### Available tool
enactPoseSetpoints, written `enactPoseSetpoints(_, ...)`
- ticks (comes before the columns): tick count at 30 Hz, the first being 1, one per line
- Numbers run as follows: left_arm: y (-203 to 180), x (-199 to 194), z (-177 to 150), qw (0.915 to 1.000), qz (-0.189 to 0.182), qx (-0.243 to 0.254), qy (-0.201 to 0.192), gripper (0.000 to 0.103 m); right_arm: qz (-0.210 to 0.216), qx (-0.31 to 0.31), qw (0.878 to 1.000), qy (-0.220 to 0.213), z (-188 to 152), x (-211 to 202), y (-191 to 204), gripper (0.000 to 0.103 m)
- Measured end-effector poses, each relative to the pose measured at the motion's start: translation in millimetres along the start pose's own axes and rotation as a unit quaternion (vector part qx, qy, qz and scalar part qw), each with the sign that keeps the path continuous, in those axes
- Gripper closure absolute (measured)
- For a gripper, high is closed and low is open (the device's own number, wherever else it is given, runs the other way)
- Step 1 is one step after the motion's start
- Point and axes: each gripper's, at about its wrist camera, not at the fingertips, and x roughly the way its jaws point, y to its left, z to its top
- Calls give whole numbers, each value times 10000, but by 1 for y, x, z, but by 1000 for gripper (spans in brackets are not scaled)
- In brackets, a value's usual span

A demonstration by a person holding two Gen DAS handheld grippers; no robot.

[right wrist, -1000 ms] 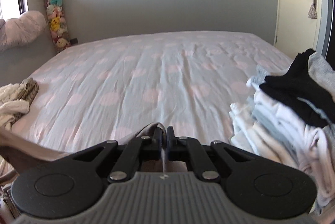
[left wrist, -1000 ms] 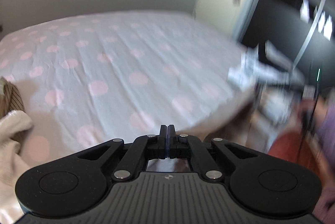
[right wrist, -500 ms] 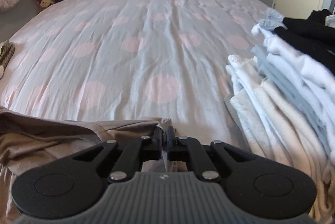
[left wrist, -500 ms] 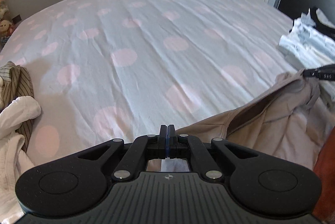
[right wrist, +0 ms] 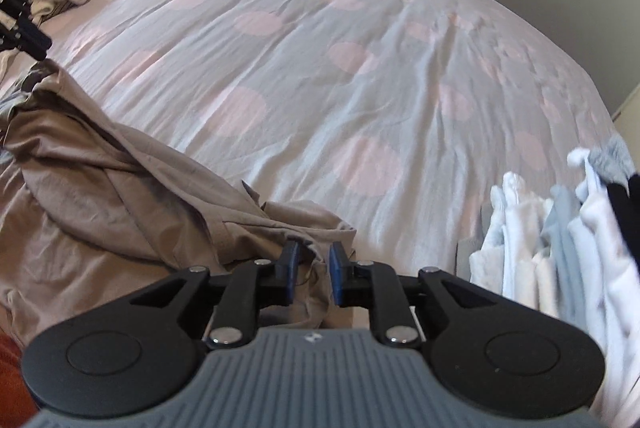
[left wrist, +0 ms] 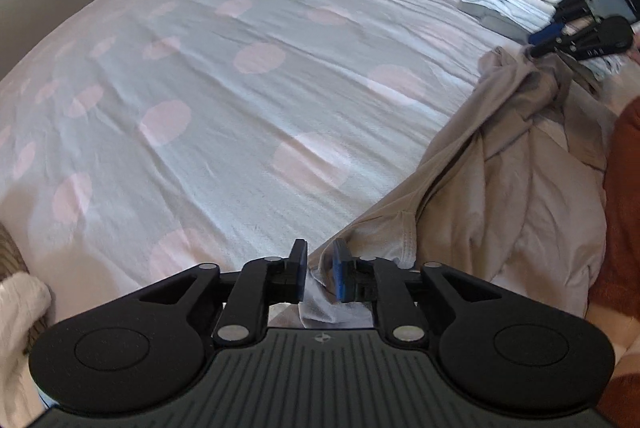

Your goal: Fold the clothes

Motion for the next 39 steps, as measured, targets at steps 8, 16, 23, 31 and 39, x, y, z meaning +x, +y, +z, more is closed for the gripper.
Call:
enactPoseSetpoints(8,-35,17,21,9695,-168,2395,494,65,360,-1004,9943,-65,33,-9,13,76)
enactPoseSetpoints(16,-43,44,29,9540,-626,2863,626,66,1187,-1095,9846,-669,58,1,69,76)
enactPoseSetpoints(23,-37,46,34,9556,-802,2778,566,66,1741,-1274,9713,-1006,71,28,135,76)
enactPoseSetpoints(31,-26,42,31,9652,-921,2412,413,66,2079,-1183,9635,-1203,85,55,178,76)
enactPoseSetpoints(39,-14,39,29,9714,-893,2185,268,66,1670,-1255,9689,-1326,92,69,199,90)
